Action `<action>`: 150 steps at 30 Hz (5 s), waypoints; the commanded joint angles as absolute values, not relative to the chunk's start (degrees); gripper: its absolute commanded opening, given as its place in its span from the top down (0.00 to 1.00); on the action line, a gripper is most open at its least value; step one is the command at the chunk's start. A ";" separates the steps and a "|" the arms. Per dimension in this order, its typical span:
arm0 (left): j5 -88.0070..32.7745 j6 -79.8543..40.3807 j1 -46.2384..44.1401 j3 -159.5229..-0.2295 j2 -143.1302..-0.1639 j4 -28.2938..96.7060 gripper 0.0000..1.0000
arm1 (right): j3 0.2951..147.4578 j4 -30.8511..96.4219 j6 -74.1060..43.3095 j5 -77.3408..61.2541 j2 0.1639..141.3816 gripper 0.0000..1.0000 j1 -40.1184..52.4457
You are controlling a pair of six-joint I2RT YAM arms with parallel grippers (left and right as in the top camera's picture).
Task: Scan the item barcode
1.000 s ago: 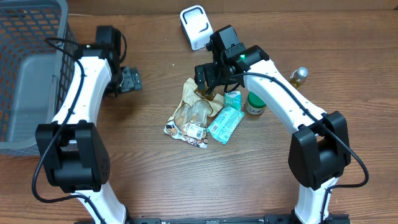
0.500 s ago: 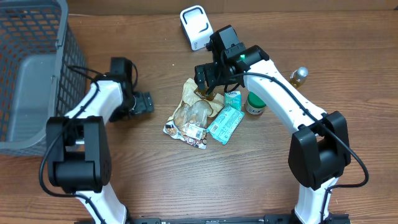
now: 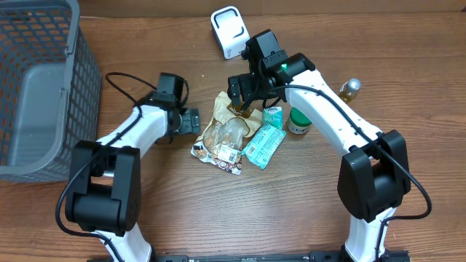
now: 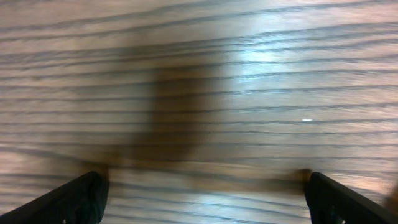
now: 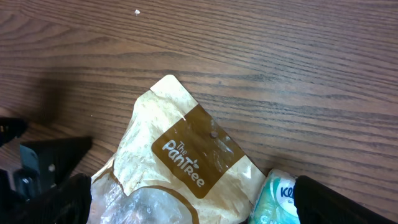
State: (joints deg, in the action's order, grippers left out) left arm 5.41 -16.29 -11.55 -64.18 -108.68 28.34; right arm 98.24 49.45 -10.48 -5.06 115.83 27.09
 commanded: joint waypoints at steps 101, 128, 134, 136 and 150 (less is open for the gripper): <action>3.38 -14.72 0.40 -0.34 -5.04 4.54 0.00 | 98.17 49.15 -10.46 -4.54 114.93 0.00 27.24; 3.03 -11.75 0.49 -0.34 -0.19 4.32 0.00 | 98.17 49.15 -10.46 -4.54 114.93 0.00 27.24; 3.11 -11.77 0.51 -0.34 -0.21 4.29 0.00 | 98.17 49.15 -10.46 -4.54 114.93 0.00 27.24; 3.11 -11.77 0.51 -0.34 -0.21 4.29 0.00 | 98.17 49.15 -10.46 -4.54 114.93 0.00 27.24; 3.11 -11.77 0.51 -0.34 -0.25 4.29 0.00 | 98.17 49.15 -10.46 -4.54 114.93 0.00 27.24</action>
State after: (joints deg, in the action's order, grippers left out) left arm 3.62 -13.08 0.14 -0.49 -0.95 4.32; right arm 98.24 49.47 -10.46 -5.06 115.83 27.11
